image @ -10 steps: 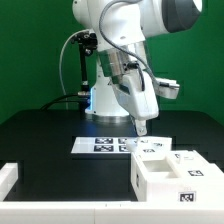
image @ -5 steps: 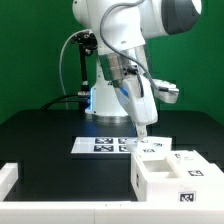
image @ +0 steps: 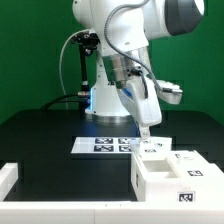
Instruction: Assemble cabinet
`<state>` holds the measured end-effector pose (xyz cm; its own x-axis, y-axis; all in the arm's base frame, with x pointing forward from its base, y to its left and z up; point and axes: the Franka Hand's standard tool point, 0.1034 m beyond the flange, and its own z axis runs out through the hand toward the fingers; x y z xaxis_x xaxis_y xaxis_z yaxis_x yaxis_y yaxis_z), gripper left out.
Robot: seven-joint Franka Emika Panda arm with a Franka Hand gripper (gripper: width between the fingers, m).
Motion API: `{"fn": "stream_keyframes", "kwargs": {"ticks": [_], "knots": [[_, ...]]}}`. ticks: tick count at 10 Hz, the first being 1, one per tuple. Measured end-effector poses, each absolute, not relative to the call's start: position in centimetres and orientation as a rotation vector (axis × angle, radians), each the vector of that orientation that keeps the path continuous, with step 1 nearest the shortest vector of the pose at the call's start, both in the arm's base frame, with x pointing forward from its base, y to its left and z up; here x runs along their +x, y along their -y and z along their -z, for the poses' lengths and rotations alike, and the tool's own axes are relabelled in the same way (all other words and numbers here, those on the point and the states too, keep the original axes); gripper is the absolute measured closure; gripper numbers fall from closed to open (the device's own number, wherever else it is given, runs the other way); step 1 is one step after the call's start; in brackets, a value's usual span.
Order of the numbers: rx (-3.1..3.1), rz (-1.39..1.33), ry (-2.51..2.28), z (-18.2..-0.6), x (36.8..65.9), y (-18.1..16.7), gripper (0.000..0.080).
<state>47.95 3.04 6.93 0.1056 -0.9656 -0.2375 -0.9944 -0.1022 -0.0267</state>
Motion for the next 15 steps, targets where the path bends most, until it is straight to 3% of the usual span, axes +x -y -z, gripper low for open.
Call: {"fn": "stream_keyframes", "kwargs": {"ticks": [7,10,11,12,13,14,15], "knots": [[-2.103,-0.283,-2.022,-7.7,48.4,-2.7,0.0787],[-2.136,-0.256,-2.021,-6.7,47.4,-3.2,0.0285],[-2.151,-0.259,-2.02,-6.3,46.7,-3.5,0.0285],[-2.154,-0.266,-2.021,-6.3,46.5,-3.8,0.0111],[-2.156,-0.264,-2.021,-6.1,46.6,-3.8,0.0111],[-2.16,-0.27,-2.024,-5.7,46.6,-3.9,0.0023],[-2.165,-0.272,-2.022,-5.5,46.6,-4.1,0.0007]]}}
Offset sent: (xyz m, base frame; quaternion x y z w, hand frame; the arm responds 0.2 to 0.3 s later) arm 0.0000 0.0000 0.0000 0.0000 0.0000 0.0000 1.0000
